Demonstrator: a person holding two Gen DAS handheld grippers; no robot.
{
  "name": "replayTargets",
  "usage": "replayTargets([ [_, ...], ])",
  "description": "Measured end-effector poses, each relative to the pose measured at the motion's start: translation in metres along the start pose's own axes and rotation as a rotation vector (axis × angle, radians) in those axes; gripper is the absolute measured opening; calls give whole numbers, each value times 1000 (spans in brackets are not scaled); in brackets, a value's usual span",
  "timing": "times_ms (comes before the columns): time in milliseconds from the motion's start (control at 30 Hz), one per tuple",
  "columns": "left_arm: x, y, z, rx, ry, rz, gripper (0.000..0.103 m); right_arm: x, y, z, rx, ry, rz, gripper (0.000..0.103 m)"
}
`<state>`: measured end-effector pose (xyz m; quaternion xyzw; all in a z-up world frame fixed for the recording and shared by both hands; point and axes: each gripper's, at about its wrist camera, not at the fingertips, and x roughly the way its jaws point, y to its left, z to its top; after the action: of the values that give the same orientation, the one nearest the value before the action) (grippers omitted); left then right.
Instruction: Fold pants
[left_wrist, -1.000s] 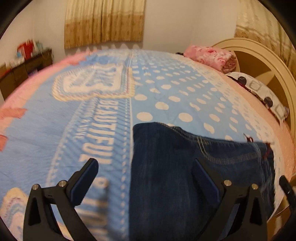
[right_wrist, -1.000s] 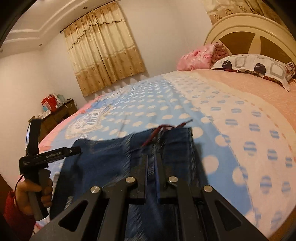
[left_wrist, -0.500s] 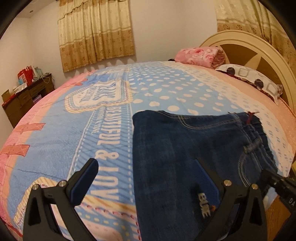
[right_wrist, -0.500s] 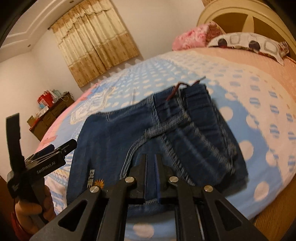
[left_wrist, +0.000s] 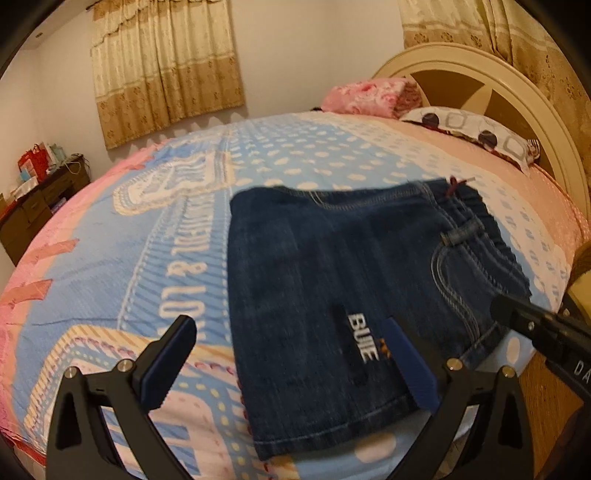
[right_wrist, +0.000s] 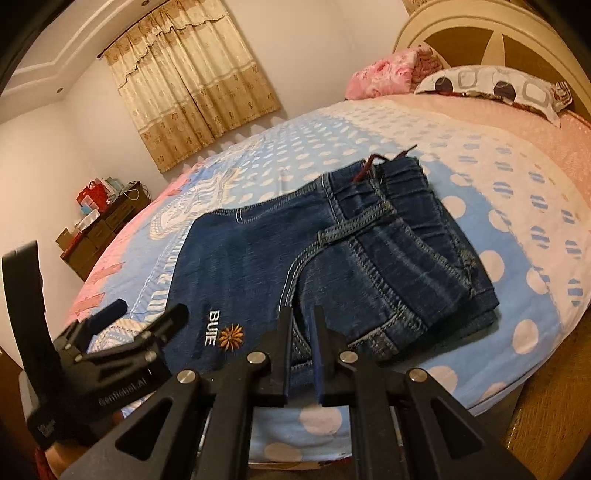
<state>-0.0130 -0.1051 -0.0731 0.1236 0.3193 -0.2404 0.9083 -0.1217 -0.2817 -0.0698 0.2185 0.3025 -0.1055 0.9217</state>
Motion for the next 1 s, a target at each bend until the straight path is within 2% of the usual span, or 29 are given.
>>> replayTargets([
  [167,10,-2,-7,1,46,-11,103,8,-13,-4,-35,7,-60,10],
  [267,15,-2,-12,4,73,-7,103,14,-36,-11,15,43,-65,10],
  [433,20,4,-20,-26,123,-26,103,-4,-56,-13,50,69,-117,10],
  [500,19,4,-22,-28,130,-22,103,-19,-61,-12,62,45,-113,10],
  [600,11,2,-21,-15,111,-4,103,-40,-56,-3,32,-31,-139,11],
  [700,-4,9,-11,-20,23,13,103,-48,-48,8,-31,-92,-123,12],
  [733,-7,15,-5,-36,-4,17,103,-48,-49,13,-46,-106,-92,16],
  [767,-10,21,0,-56,-29,16,103,-47,-55,21,-44,-127,-38,32],
  [800,-11,31,8,-86,-59,10,103,-45,-60,27,-34,-149,10,61],
  [867,-7,46,19,-138,-89,-7,103,-42,-79,44,-19,-212,80,90],
  [933,10,61,32,-200,-76,-44,103,-30,-102,62,7,-226,95,90],
  [1000,37,72,38,-265,6,-82,103,-10,-115,75,32,-188,80,90],
])
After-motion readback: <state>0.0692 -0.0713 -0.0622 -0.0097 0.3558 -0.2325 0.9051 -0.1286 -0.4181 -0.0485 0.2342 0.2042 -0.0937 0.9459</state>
